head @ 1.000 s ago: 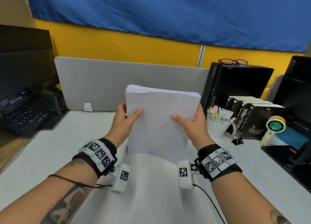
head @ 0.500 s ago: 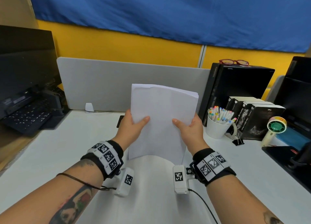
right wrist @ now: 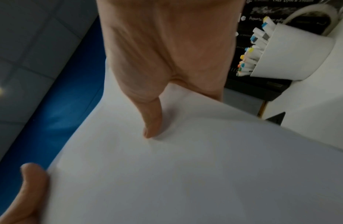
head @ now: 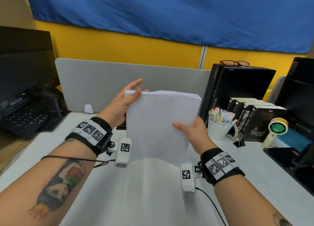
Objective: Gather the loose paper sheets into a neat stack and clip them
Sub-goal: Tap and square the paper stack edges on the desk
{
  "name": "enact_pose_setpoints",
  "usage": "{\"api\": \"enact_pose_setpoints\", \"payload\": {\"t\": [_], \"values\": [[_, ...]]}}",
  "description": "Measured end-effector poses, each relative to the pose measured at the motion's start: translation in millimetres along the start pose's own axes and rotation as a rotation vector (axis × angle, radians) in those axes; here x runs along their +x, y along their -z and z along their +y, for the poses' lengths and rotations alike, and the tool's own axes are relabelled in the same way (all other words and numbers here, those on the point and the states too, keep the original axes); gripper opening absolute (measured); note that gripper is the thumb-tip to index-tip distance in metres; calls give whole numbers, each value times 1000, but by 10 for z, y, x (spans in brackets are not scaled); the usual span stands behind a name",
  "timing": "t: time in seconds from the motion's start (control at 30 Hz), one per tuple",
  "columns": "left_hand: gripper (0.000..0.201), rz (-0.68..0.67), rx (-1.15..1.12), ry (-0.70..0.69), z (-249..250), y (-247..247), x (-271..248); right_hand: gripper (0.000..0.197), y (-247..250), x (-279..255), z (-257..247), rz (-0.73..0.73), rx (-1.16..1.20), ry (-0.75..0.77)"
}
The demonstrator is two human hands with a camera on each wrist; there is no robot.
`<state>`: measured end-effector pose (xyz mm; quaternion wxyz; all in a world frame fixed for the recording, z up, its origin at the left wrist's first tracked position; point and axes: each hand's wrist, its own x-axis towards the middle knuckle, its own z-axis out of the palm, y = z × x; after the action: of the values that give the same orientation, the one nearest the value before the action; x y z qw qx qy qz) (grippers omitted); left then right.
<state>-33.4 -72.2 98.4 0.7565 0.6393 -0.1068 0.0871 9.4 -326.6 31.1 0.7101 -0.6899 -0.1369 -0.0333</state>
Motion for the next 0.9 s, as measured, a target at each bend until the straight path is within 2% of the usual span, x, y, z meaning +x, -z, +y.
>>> {"api": "enact_pose_setpoints", "payload": {"t": [0.1, 0.2, 0.27, 0.33, 0.4, 0.47, 0.53, 0.63, 0.7, 0.83, 0.9], "values": [[70, -143, 140, 16, 81, 52, 8, 44, 91, 4, -114, -95, -45, 32], [68, -157, 34, 11, 60, 34, 38, 40, 157, 56, -336, -125, 17, 123], [66, -132, -38, 7, 14, 34, 60, 52, 183, 128, -481, -188, 97, 168], [67, -117, -85, 22, -21, 66, 76, 62, 192, 190, -568, -278, 160, 169], [67, -183, -116, 80, -27, 97, 74, 57, 197, 203, -583, -333, 201, 136], [64, -267, -53, 128, -12, 120, 77, 42, 200, 190, -559, -345, 258, 95], [62, -285, 39, 111, 24, 112, 97, 35, 204, 181, -540, -350, 316, 75], [57, -272, -33, 56, 21, 113, 119, 42, 209, 195, -557, -372, 351, 66], [46, -264, -139, 61, -38, 137, 116, 50, 213, 198, -564, -400, 342, 52], [28, -322, -196, 47, -101, 212, 161, 33, 240, 195, -611, -411, 279, 53], [38, -329, -142, 38, -96, 223, 192, 33, 250, 213, -622, -354, 196, 93]]}}
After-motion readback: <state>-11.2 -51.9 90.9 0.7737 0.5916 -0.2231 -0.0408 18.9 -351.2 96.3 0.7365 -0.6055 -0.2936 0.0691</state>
